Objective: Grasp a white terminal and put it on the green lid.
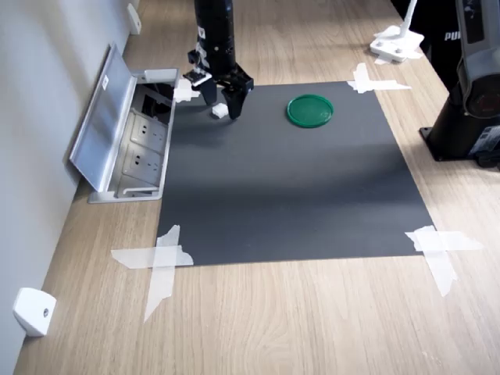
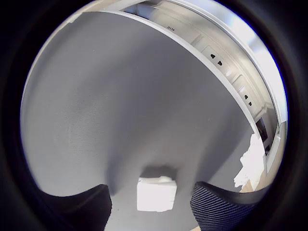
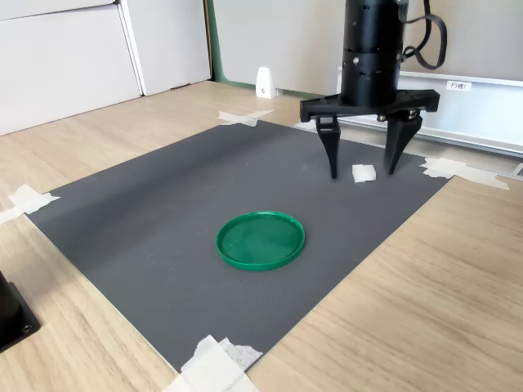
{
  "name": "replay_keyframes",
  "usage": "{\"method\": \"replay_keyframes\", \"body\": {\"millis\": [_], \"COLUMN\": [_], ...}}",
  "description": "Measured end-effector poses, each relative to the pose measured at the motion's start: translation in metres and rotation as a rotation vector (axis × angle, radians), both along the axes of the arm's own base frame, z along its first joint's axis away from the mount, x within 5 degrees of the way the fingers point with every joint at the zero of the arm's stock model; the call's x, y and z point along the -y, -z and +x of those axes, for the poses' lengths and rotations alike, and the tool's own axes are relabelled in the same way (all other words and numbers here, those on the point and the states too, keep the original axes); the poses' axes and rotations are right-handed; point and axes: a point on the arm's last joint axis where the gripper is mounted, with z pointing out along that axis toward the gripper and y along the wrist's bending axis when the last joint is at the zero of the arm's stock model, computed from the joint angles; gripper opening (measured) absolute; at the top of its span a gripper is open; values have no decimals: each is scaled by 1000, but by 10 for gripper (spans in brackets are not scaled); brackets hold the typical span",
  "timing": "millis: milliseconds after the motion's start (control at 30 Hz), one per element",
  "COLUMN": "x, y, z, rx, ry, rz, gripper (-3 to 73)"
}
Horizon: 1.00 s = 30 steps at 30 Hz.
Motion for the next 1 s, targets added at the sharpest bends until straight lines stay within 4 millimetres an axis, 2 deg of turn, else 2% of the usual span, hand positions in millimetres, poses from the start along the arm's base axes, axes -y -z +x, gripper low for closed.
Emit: {"method": "replay_keyframes", "body": {"millis": [200,300,400,600,767,833,1000], "x": [0,0,0,0,-1,-3,-9], "y": [3,3,3,3,2,-5,-61], "z": [1,1,1,0,-5,-8,-26], "rx": [-2,-2,-2,-18,-63,-69,14], "ry": [0,0,0,0,1,6,58], "rz": [1,1,1,6,18,22,27], "gripper": [685,645,556,267,270,270,270]}}
